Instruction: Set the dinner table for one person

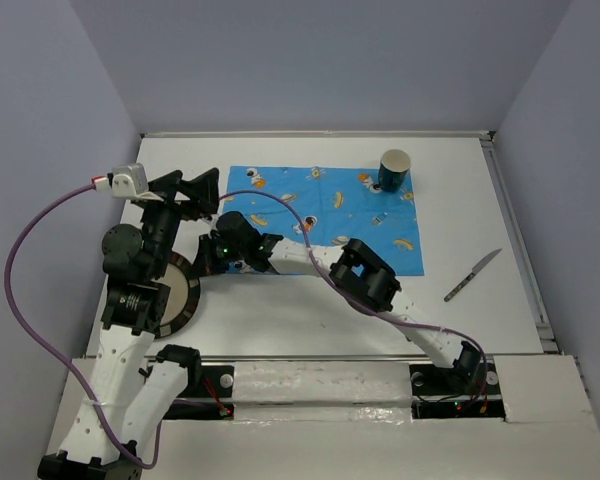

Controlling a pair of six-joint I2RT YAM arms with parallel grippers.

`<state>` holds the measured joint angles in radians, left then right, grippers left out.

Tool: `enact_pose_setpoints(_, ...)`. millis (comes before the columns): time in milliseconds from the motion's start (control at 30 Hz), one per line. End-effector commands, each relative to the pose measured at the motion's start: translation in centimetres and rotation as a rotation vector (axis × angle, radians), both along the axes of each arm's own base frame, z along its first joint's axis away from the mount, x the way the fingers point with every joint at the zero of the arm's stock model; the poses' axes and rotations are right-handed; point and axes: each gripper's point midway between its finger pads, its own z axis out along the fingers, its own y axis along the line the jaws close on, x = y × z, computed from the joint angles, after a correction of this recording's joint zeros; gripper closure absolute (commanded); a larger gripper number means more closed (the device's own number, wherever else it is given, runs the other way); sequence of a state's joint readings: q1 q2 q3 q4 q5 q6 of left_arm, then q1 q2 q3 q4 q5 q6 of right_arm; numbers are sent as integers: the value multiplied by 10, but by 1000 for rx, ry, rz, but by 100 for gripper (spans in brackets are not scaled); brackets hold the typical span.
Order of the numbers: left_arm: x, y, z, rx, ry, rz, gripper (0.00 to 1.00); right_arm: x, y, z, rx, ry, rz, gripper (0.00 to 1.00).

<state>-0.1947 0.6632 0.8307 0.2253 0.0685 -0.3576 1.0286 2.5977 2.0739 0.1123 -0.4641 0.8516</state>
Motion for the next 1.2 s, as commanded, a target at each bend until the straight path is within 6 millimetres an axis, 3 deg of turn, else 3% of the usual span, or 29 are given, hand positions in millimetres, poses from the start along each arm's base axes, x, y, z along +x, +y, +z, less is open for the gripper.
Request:
enact_pose_setpoints(0, -15, 14, 29, -5, -89, 61, 1, 34, -5, 111, 167, -189, -14, 100)
enact_pose_setpoints(33, -16, 14, 31, 9, -100, 60, 1, 49, -17, 141, 200, -217, -48, 100)
enact_pose_setpoints(67, -18, 15, 33, 15, -106, 66, 1, 54, -26, 143, 207, -219, -59, 100)
enact_pose_setpoints(100, -23, 16, 38, 7, -112, 65, 1, 70, -43, 172, 235, -249, -100, 100)
enact_pose_setpoints(167, -39, 16, 51, -1, -169, 50, 1, 83, -64, 187, 245, -273, -131, 100)
enact_pose_setpoints(200, -43, 17, 56, -7, -193, 48, 1, 85, -78, 174, 222, -248, -137, 100)
enact_pose_setpoints(233, -45, 17, 57, -7, -199, 49, 1, 93, -102, 203, 263, -266, -153, 100)
enact_pose_setpoints(300, -44, 19, 53, -6, -191, 62, 1, 95, -128, 228, 356, -250, -161, 100)
enact_pose_setpoints(333, -43, 18, 52, -5, -187, 58, 1, 93, -156, 228, 371, -188, -160, 100)
enact_pose_setpoints(400, -43, 16, 51, -4, -184, 50, 1, 95, -182, 241, 435, -205, -172, 100)
enact_pose_setpoints(467, -43, 15, 51, -9, -184, 44, 1, 96, -213, 236, 423, -199, -219, 100)
enact_pose_setpoints(500, -42, 13, 50, -9, -185, 39, 1, 114, -236, 230, 404, -215, -283, 100)
enact_pose_setpoints(533, -42, 13, 49, -11, -181, 35, 1, 119, -253, 207, 363, -183, -337, 100)
enact_pose_setpoints(567, -41, 11, 47, -11, -180, 27, 1, 123, -269, 210, 363, -191, -372, 100)
enact_pose_setpoints(600, -42, 10, 48, -13, -184, 23, 1, 138, -293, 203, 346, -192, -436, 100)
enact_pose_setpoints(667, -41, 7, 46, -15, -177, 9, 1, 147, -321, 178, 300, -161, -526, 100)
enact_pose_setpoints(733, -41, 6, 46, -17, -179, 2, 1, 159, -347, 172, 283, -159, -606, 100)
enact_pose_setpoints(833, -40, 4, 45, -17, -177, -8, 1, 165, -368, 153, 248, -145, -672, 100)
enact_pose_setpoints(1033, -40, 0, 44, -23, -174, -28, 1, 177, -388, 125, 198, -119, -759, 100)
enact_pose_setpoints(1167, -39, -2, 43, -23, -171, -36, 1, 184, -391, 110, 193, -94, -774, 100)
